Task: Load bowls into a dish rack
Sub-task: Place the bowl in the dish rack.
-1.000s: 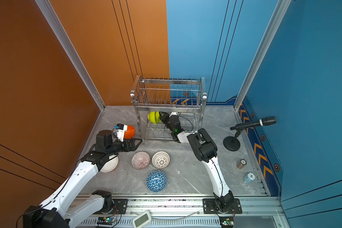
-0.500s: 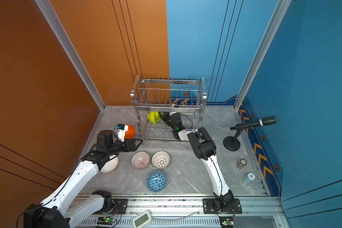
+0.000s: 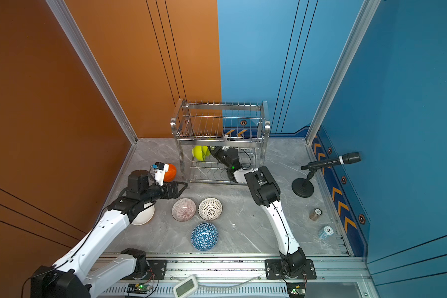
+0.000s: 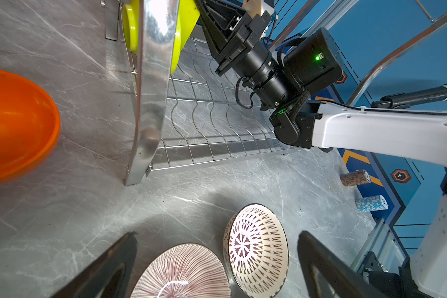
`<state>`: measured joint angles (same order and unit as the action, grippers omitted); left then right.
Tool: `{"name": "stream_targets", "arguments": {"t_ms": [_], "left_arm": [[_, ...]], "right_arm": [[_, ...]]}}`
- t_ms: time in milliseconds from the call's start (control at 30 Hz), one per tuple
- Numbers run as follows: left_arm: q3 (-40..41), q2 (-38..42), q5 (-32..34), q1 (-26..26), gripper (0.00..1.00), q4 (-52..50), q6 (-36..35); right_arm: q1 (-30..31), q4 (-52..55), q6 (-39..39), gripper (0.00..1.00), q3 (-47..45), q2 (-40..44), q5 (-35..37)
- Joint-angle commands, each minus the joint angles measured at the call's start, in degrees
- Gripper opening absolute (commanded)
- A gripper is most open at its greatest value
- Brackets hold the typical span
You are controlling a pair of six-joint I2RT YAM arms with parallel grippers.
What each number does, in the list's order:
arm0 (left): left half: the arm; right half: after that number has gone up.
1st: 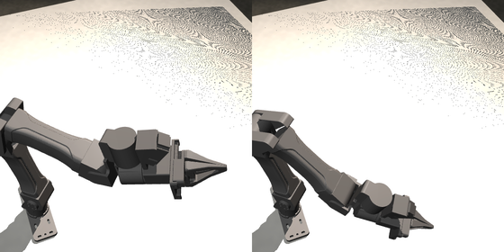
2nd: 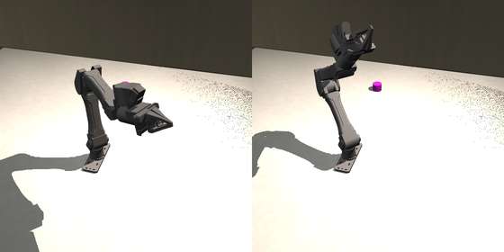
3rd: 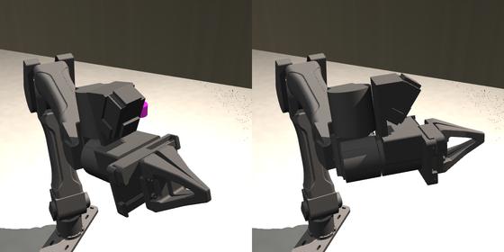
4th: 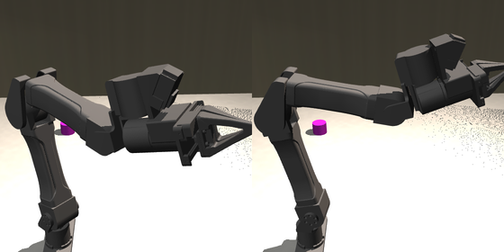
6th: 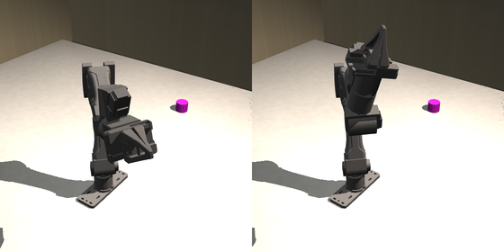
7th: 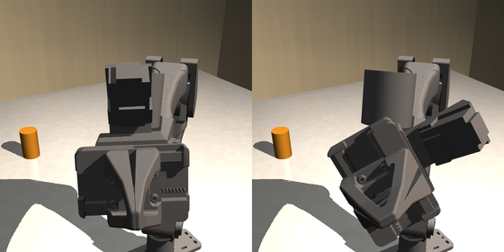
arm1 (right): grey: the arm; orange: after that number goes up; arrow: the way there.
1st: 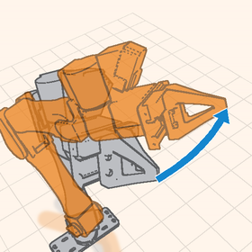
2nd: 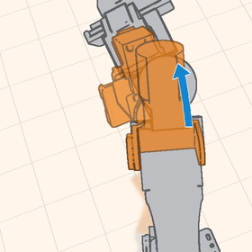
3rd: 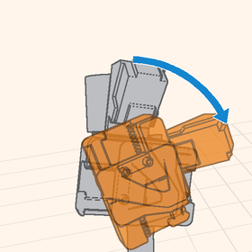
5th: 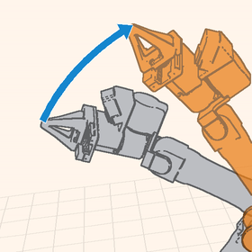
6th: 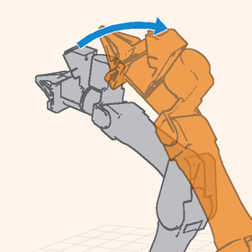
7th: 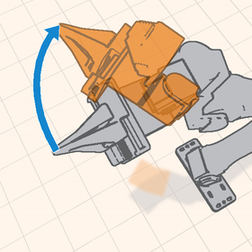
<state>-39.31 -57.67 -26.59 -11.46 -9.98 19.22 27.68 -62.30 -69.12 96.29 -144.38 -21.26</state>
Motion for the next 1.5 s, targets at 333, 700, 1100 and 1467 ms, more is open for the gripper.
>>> {"name": "stream_targets", "arguments": {"t_ms": [333, 700, 1100, 1467], "left_arm": [[0.81, -0.2, -0.56, -0.75, 0.98, 0.4, -1.56], [0.69, -0.18, -0.59, -0.89, 0.98, 0.4, -1.55], [0.7, 0.28, -0.35, -1.19, 0.98, 0.22, -1.49], [0.64, 0.61, -0.13, -1.54, 0.98, -0.04, -1.52]], "right_arm": [[0.51, -3.27, -0.13, 0.05, 0.13, -2.05, -4.63], [0.53, -7.72, 1.06, 0.08, -4.44, -1.37, -4.76], [0.27, -6.71, 2.29, 0.09, -6.4, 0.23, -5.67], [-0.08, -4.1, 4.62, 0.14, -9.14, 3.14, -6.17]]}}
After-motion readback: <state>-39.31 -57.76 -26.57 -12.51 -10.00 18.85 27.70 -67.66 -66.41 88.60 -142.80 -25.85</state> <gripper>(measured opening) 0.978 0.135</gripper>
